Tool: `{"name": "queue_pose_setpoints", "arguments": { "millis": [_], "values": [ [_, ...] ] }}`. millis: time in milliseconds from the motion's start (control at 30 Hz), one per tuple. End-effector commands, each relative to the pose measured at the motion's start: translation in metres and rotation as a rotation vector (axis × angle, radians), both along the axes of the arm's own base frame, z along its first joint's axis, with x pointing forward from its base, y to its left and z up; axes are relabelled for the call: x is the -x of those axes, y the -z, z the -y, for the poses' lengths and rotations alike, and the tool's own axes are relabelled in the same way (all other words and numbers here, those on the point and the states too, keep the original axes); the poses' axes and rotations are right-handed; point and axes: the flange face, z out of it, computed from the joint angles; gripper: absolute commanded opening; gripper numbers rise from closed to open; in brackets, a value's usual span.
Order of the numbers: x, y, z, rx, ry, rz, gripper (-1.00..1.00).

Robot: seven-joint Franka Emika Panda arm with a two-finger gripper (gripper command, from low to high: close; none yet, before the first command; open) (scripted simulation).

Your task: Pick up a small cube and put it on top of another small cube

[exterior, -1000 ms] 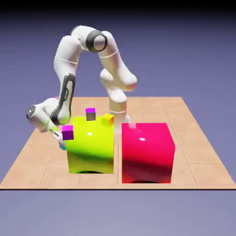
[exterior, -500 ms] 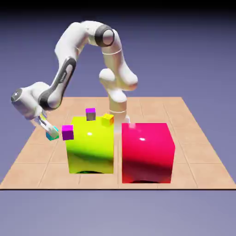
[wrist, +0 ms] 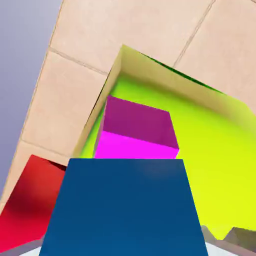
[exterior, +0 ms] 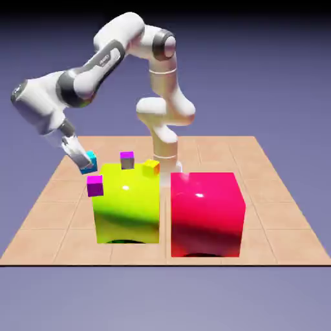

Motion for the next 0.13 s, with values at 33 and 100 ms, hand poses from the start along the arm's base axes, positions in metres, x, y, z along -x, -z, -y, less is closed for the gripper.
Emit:
{"name": "queue_pose_setpoints", "arguments": {
  "millis": [33, 100],
  "values": [
    [0.001, 0.004, -0.002, 0.001, -0.001, -0.002, 1.0],
    [-0.002, -0.008, 0.003, 0.001, -0.001, -0.001, 1.0]
  ]
}}
